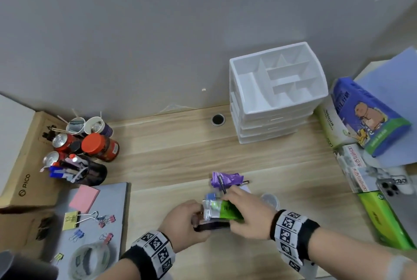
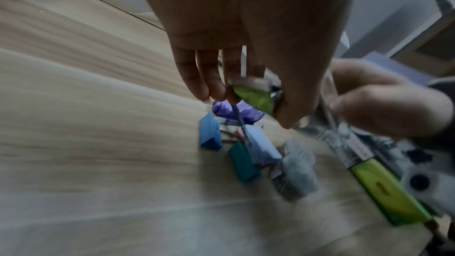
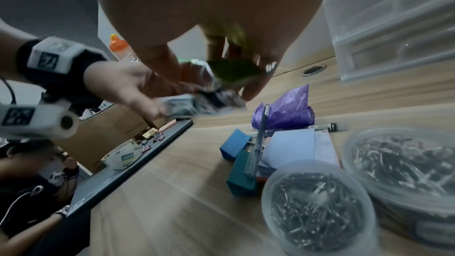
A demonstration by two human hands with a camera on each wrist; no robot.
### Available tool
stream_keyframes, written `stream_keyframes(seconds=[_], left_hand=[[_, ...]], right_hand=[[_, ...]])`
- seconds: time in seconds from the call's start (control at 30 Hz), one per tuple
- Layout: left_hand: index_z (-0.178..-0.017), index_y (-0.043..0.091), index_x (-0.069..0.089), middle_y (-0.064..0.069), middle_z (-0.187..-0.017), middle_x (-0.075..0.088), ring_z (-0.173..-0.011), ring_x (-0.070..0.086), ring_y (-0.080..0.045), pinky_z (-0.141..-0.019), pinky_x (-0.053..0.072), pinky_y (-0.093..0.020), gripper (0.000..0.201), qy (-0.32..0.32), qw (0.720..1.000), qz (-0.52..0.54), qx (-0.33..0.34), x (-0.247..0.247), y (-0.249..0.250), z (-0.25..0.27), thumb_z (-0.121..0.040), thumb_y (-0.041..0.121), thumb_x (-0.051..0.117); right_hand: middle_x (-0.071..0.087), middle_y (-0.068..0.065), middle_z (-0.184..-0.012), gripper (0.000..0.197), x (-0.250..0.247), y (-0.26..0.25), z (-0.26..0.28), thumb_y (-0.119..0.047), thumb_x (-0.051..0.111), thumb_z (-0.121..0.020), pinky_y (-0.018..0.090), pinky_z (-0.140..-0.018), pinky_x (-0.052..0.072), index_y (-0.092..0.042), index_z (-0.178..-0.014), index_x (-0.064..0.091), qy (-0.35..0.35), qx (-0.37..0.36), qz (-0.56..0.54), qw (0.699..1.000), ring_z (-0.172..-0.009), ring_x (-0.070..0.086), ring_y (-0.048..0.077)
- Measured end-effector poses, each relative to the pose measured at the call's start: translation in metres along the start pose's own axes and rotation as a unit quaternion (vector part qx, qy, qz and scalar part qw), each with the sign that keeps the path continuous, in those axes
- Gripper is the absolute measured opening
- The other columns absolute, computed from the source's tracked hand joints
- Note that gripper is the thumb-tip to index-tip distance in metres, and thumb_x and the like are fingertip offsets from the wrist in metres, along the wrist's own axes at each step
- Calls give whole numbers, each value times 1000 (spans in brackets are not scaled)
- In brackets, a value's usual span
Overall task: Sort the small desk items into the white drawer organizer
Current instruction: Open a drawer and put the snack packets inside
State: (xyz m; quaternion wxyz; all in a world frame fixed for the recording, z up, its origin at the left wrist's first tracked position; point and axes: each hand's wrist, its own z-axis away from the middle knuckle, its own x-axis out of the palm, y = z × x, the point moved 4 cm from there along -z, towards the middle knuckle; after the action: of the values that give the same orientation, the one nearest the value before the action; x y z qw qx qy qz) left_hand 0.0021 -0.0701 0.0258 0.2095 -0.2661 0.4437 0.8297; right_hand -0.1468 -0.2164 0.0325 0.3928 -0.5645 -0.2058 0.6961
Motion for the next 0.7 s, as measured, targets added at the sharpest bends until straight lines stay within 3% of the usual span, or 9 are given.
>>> stream_keyframes(seconds=[0.07,0.17,0.27,0.37,0.43,0.5,0.57,0.63,0.7], left_hand=[[-79,20,68,7,-73,60,-65,60,-12,-63,51,-35,26,8,995,99,2,-6,18,-12,-62,31,84],[-76,13,71,6,-71,67,-68,60,-9,-64,47,-33,21,-46,975,218,-7,-4,50,-37,-65,14,89],[-78,9,73,-20,-82,74,-77,64,-17,-73,54,-51,35,-90,970,226,-7,3,78,-62,-63,32,95],[-85,12,72,-3,-74,69,-66,59,-8,-65,51,-35,39,-107,974,199,0,3,113,-85,-62,36,93],[-106,22,68,9,-83,63,-64,54,-3,-66,51,-29,49,-52,987,150,16,-12,139,-104,-64,37,89],[-122,27,59,12,-96,57,-76,53,-5,-74,53,-29,57,65,994,64,56,-40,156,-121,-70,41,81],[-125,18,56,6,-106,53,-89,52,-10,-82,49,-27,52,188,974,-25,126,-71,173,-136,-78,30,76],[-126,9,53,-6,-116,50,-102,52,-18,-91,49,-32,54,279,941,-88,172,-102,191,-144,-80,23,76],[-133,4,47,-14,-126,46,-118,46,-26,-104,43,-35,67,314,920,-147,184,-123,200,-155,-78,27,77]], right_hand=[[46,-5,-107,44,-3,-4,3,-38,56,-80,31,-75,45,-23,-120,49,-6,-14,5,1000,-91,52,14],[55,-4,-94,31,-10,7,11,-39,55,-82,32,-69,43,-24,-106,44,-1,35,-10,999,-83,58,21],[67,-9,-95,46,-24,20,22,-55,60,-75,34,-77,51,-34,-113,43,28,87,-29,995,-85,65,15],[71,-8,-93,48,-40,49,32,-46,76,-67,30,-76,56,-35,-108,53,59,145,-186,970,-81,66,5],[71,-1,-83,36,-57,77,36,-29,73,-63,37,-75,57,-26,-96,60,125,224,-308,916,-71,67,14],[66,7,-73,26,-76,104,35,-21,73,-67,34,-62,57,-10,-88,61,197,323,-383,843,-60,63,19],[63,14,-72,16,-89,135,29,-8,70,-75,26,-51,52,-3,-87,61,253,377,-525,719,-54,60,22],[65,21,-85,28,-97,155,13,-5,70,-69,37,-64,55,-2,-95,63,276,368,-669,584,-67,66,31],[66,19,-94,29,-104,165,-2,-8,69,-72,42,-68,58,-6,-100,62,290,357,-721,518,-76,68,34]])
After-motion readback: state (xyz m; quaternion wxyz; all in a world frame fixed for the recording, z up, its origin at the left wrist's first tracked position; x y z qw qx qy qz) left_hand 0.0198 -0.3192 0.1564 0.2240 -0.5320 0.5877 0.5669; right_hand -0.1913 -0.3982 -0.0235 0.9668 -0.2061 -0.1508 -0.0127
